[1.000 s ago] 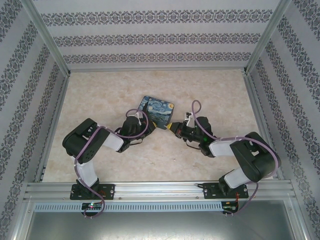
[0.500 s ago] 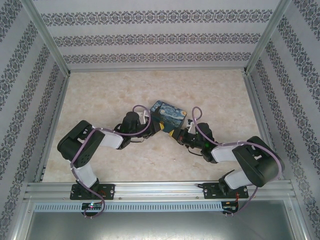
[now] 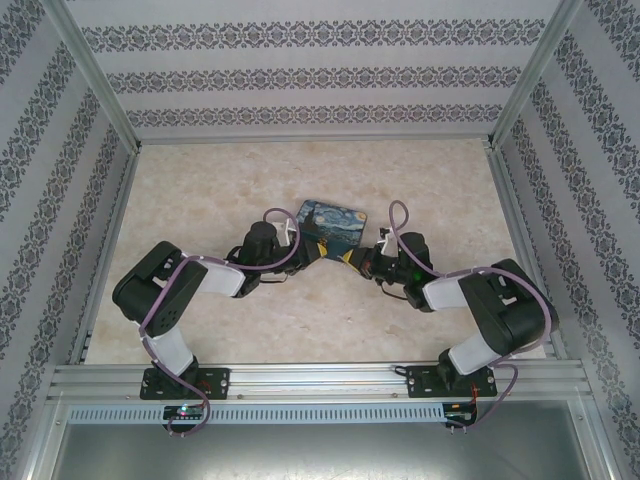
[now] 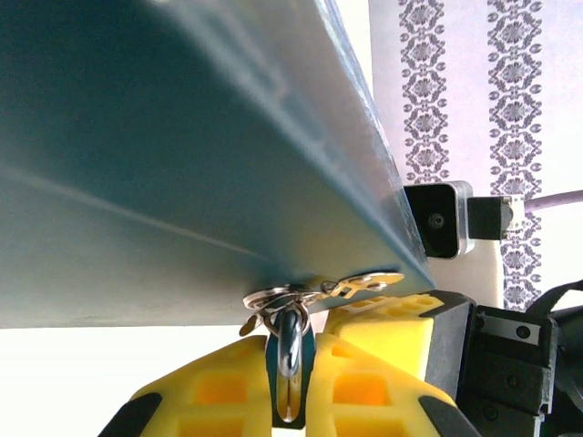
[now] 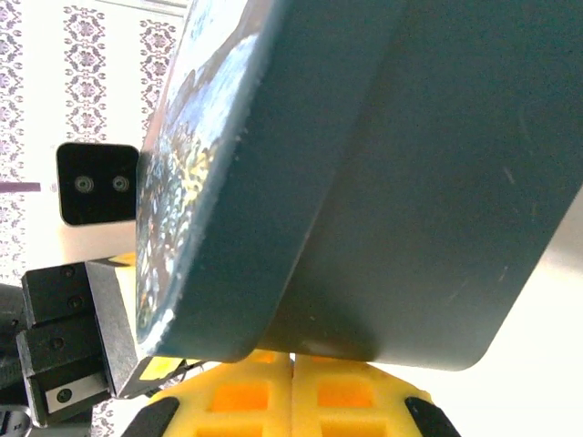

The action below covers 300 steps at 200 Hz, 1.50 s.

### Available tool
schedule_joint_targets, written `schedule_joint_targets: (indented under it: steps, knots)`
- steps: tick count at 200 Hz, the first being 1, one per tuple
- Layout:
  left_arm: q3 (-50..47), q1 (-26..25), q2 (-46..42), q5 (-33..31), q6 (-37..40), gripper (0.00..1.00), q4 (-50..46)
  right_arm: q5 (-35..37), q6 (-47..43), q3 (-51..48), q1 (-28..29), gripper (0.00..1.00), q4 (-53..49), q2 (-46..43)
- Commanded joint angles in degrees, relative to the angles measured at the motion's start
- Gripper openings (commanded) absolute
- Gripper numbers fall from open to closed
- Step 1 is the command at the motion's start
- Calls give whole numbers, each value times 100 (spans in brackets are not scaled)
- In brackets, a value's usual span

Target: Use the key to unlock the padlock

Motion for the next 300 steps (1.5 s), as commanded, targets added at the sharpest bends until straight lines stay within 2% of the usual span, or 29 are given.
schedule_joint_targets:
  steps: [1,25,49,100,158,193,300]
  knots:
    - [44,-11,159,490,-56,0,420,57,-214,220,-316,0,277,322]
    - [-14,-24,398,468,-369,0,850,-38,-57,45,-367,0,591,436]
    - [-104,-28,676,390,-799,0,1468,17,95,-318,-284,0,704,155]
    - [-113,-49,1318,241,-1759,0,2732,611,243,-609,195,0,175,-754]
    - [-154,-135,1206,3,-1985,0,2711,1161,521,-625,563,0,297,-727]
    - [-157,-159,1016,-41,-1828,0,2366,1250,590,-563,557,0,476,-474]
    - [-146,-196,964,-123,-1854,0,2328,1526,1279,-410,730,0,1640,508]
